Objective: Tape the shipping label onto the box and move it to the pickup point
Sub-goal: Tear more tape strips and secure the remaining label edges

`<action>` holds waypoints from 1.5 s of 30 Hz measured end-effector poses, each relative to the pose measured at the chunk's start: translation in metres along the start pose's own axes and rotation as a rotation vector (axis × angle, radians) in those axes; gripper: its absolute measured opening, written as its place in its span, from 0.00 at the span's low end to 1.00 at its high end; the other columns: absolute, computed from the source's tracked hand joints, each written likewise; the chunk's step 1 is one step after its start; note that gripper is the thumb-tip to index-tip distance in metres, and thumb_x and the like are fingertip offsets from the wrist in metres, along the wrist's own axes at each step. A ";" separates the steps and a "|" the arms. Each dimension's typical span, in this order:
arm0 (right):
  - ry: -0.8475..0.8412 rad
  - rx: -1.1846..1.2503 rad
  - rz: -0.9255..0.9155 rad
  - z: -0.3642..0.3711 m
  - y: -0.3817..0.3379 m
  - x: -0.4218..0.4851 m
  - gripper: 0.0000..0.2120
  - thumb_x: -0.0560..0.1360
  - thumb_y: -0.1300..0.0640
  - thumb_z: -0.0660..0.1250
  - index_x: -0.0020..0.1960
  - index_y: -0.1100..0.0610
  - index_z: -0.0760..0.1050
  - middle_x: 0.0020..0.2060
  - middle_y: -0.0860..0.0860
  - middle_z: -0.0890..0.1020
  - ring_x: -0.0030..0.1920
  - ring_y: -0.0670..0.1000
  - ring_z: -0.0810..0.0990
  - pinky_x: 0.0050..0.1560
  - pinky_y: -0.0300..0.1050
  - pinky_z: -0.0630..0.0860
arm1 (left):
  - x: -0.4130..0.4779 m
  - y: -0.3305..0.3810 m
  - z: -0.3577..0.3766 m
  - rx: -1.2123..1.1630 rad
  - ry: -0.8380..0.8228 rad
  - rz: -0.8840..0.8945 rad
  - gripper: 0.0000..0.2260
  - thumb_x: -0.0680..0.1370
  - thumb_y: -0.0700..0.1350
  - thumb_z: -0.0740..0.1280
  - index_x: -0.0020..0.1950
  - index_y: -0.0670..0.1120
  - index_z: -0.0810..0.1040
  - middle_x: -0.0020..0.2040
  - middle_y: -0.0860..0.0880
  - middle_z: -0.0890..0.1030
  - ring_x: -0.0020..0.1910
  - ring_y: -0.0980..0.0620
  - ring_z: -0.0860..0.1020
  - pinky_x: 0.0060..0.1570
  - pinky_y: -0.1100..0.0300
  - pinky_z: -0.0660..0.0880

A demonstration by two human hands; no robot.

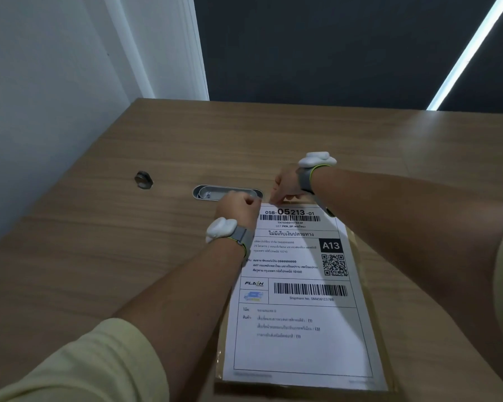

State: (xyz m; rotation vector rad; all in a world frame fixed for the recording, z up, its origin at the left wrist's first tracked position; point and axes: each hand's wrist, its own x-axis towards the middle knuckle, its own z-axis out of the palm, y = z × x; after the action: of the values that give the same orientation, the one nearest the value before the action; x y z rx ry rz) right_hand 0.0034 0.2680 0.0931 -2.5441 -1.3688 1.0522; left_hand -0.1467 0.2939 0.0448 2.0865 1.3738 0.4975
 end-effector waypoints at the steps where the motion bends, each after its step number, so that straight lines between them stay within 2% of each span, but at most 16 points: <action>1: 0.001 0.005 0.002 0.000 0.000 0.000 0.10 0.68 0.51 0.74 0.43 0.56 0.78 0.35 0.53 0.79 0.36 0.53 0.72 0.37 0.45 0.69 | 0.001 0.000 0.001 0.016 0.012 0.011 0.18 0.74 0.50 0.64 0.27 0.42 0.76 0.32 0.44 0.79 0.33 0.45 0.75 0.30 0.60 0.64; 4: -0.007 -0.019 0.005 0.000 -0.001 0.000 0.09 0.69 0.52 0.74 0.42 0.56 0.78 0.35 0.53 0.78 0.35 0.53 0.71 0.36 0.44 0.69 | 0.003 -0.002 0.005 0.074 0.024 0.052 0.18 0.75 0.49 0.64 0.26 0.44 0.75 0.35 0.44 0.78 0.39 0.45 0.77 0.33 0.61 0.63; 7: -0.017 -0.127 0.004 0.001 -0.007 0.000 0.08 0.70 0.53 0.71 0.43 0.56 0.77 0.36 0.53 0.77 0.36 0.53 0.71 0.36 0.43 0.69 | 0.002 0.001 0.006 0.141 0.059 0.085 0.12 0.75 0.50 0.65 0.38 0.47 0.85 0.49 0.42 0.79 0.44 0.42 0.78 0.37 0.60 0.69; 10: -0.014 -0.238 0.022 0.000 -0.015 -0.004 0.08 0.71 0.51 0.69 0.44 0.56 0.76 0.38 0.52 0.77 0.35 0.52 0.72 0.33 0.40 0.69 | 0.000 0.002 0.009 0.150 0.094 0.066 0.08 0.75 0.50 0.67 0.42 0.49 0.84 0.51 0.44 0.77 0.49 0.42 0.77 0.41 0.57 0.72; 12: -0.016 -0.306 0.048 -0.001 -0.016 -0.008 0.14 0.73 0.46 0.68 0.48 0.57 0.77 0.41 0.53 0.78 0.36 0.52 0.74 0.33 0.41 0.70 | 0.000 0.002 0.005 0.043 0.154 -0.062 0.07 0.70 0.51 0.72 0.43 0.51 0.77 0.50 0.47 0.77 0.50 0.45 0.75 0.43 0.55 0.73; 14: -0.027 -0.255 0.072 -0.001 -0.010 -0.007 0.20 0.72 0.43 0.68 0.53 0.59 0.77 0.45 0.55 0.79 0.42 0.54 0.76 0.41 0.44 0.74 | 0.004 -0.003 0.001 -0.145 0.110 -0.248 0.15 0.66 0.52 0.74 0.43 0.52 0.70 0.48 0.51 0.76 0.46 0.48 0.74 0.43 0.56 0.72; 16: -0.012 -0.035 0.042 0.002 0.000 -0.005 0.15 0.72 0.48 0.70 0.53 0.57 0.78 0.45 0.54 0.79 0.44 0.53 0.75 0.46 0.44 0.75 | 0.007 -0.004 -0.001 -0.355 0.029 -0.348 0.14 0.64 0.51 0.74 0.39 0.53 0.70 0.47 0.52 0.78 0.41 0.50 0.77 0.41 0.58 0.74; 18: 0.050 0.187 -0.036 0.009 0.009 -0.007 0.07 0.72 0.56 0.71 0.49 0.53 0.79 0.40 0.48 0.79 0.38 0.46 0.75 0.39 0.36 0.73 | 0.010 -0.006 0.003 -0.372 0.042 -0.298 0.07 0.64 0.50 0.72 0.36 0.55 0.74 0.49 0.51 0.80 0.43 0.49 0.79 0.45 0.56 0.78; 20: 0.128 0.311 -0.102 0.020 0.016 -0.009 0.07 0.72 0.59 0.71 0.50 0.53 0.81 0.37 0.46 0.80 0.34 0.42 0.75 0.33 0.30 0.72 | 0.008 -0.007 0.007 -0.214 0.093 -0.144 0.06 0.67 0.50 0.71 0.34 0.59 0.77 0.52 0.55 0.78 0.52 0.49 0.77 0.54 0.53 0.75; 25: 0.298 0.379 -0.150 0.040 0.026 -0.017 0.07 0.72 0.55 0.69 0.45 0.46 0.84 0.35 0.44 0.83 0.39 0.47 0.81 0.47 0.43 0.78 | 0.002 -0.006 0.017 0.038 0.137 0.062 0.10 0.76 0.46 0.65 0.41 0.57 0.84 0.61 0.59 0.76 0.62 0.50 0.69 0.58 0.54 0.60; 28: 0.411 0.214 -0.237 0.054 0.032 -0.030 0.11 0.76 0.55 0.64 0.55 0.47 0.82 0.50 0.47 0.85 0.51 0.51 0.82 0.55 0.44 0.76 | 0.006 -0.014 0.018 0.120 0.066 0.142 0.13 0.77 0.44 0.62 0.50 0.58 0.84 0.62 0.56 0.78 0.62 0.48 0.72 0.59 0.54 0.64; 31: 0.450 -0.075 -0.380 0.067 0.043 -0.040 0.19 0.78 0.57 0.58 0.67 0.49 0.73 0.65 0.50 0.78 0.64 0.55 0.75 0.64 0.47 0.69 | 0.001 -0.019 0.014 0.244 0.067 0.244 0.14 0.79 0.45 0.58 0.58 0.55 0.80 0.60 0.51 0.80 0.60 0.47 0.75 0.54 0.54 0.66; 33: 0.420 -0.207 -0.385 0.076 0.051 -0.047 0.22 0.79 0.55 0.54 0.73 0.51 0.64 0.72 0.51 0.70 0.70 0.55 0.68 0.70 0.49 0.63 | -0.004 -0.024 0.011 0.298 0.008 0.299 0.16 0.80 0.48 0.56 0.65 0.54 0.76 0.66 0.50 0.76 0.64 0.47 0.72 0.57 0.53 0.67; 35: 0.413 -0.251 -0.347 0.087 0.057 -0.057 0.26 0.80 0.48 0.50 0.77 0.53 0.55 0.76 0.50 0.61 0.75 0.54 0.58 0.74 0.53 0.55 | -0.009 -0.033 0.009 0.325 -0.129 0.304 0.20 0.81 0.53 0.53 0.73 0.53 0.65 0.76 0.49 0.62 0.74 0.47 0.61 0.67 0.49 0.62; 38: 0.367 -0.262 -0.235 0.097 0.072 -0.072 0.32 0.79 0.40 0.48 0.78 0.53 0.47 0.78 0.47 0.50 0.78 0.51 0.47 0.75 0.57 0.45 | -0.012 -0.039 0.004 0.384 -0.254 0.281 0.26 0.81 0.58 0.49 0.78 0.52 0.50 0.80 0.51 0.43 0.78 0.46 0.46 0.72 0.43 0.55; 45: 0.378 -0.239 -0.095 0.108 0.103 -0.105 0.37 0.76 0.34 0.48 0.78 0.52 0.44 0.78 0.47 0.45 0.78 0.52 0.44 0.73 0.62 0.48 | -0.051 -0.045 -0.005 0.428 -0.268 0.292 0.30 0.80 0.61 0.49 0.79 0.52 0.46 0.79 0.51 0.40 0.78 0.46 0.40 0.73 0.42 0.49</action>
State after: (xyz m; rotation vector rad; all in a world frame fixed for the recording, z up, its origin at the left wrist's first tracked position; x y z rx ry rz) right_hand -0.0262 0.0994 0.0301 -2.6214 -1.5578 0.3807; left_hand -0.2013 0.2618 0.0193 2.6070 1.0937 0.0257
